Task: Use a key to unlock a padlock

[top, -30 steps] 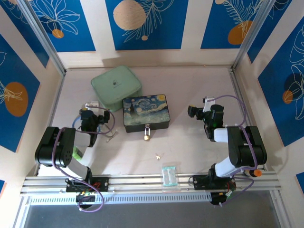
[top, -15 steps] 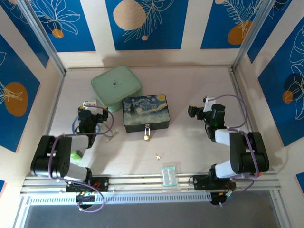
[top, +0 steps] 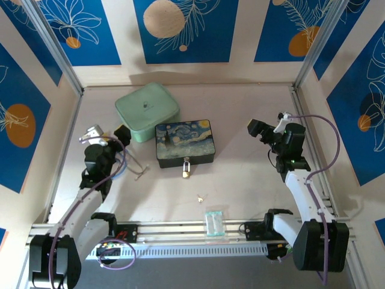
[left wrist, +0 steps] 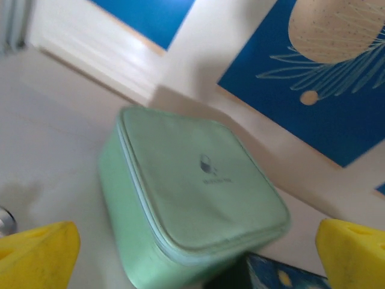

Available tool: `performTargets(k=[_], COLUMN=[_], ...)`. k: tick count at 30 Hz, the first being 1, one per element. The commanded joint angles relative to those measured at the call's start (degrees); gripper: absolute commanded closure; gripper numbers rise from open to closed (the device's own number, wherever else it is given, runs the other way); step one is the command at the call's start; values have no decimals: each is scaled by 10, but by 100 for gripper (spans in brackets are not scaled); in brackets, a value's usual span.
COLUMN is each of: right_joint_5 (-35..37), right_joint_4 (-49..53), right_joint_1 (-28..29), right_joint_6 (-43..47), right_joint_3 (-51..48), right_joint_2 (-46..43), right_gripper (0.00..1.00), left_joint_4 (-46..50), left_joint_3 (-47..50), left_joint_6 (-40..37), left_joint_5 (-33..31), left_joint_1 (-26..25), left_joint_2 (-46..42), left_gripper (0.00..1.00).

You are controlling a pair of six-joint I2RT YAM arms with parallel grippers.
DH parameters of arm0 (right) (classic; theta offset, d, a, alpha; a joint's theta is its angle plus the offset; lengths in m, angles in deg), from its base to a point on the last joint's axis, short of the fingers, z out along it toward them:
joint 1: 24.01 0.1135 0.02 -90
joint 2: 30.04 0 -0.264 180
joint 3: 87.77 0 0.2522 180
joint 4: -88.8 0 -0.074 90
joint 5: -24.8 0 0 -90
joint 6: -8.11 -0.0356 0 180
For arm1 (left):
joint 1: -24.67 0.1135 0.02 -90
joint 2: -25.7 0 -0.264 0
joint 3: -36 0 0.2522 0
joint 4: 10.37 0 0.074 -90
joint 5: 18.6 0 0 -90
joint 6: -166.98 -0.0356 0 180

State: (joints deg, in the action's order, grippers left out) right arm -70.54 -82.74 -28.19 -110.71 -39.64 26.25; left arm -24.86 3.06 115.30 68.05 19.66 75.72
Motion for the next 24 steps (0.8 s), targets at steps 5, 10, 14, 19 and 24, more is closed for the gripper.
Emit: performTargets(k=[5,10,14,19,24], right_joint_5=[-90,27,101,182,217], right_joint_4=[151,264,303,339,350], right_joint_1=[53,163,261,371,448], right_joint_6=[-26,6,-7,-62,-100], right_joint_3=[18,36,29,21,12], right_joint_2=[-62,-68,-66,-56,-31], right_gripper=[1,1,1,0,2], left_joint_4=[58,378,457,481,496], left_joint_3=[-14,-110,-140,-142,-149], left_joint_6=[104,66,42,94,110], left_joint_5=[202,143,59,29,-1], left_joint_1=[-3,-52,-159,-267,-329], left_joint_2=[-14,-21,-56,-54,-42], left_gripper=[0,0,0,0,0])
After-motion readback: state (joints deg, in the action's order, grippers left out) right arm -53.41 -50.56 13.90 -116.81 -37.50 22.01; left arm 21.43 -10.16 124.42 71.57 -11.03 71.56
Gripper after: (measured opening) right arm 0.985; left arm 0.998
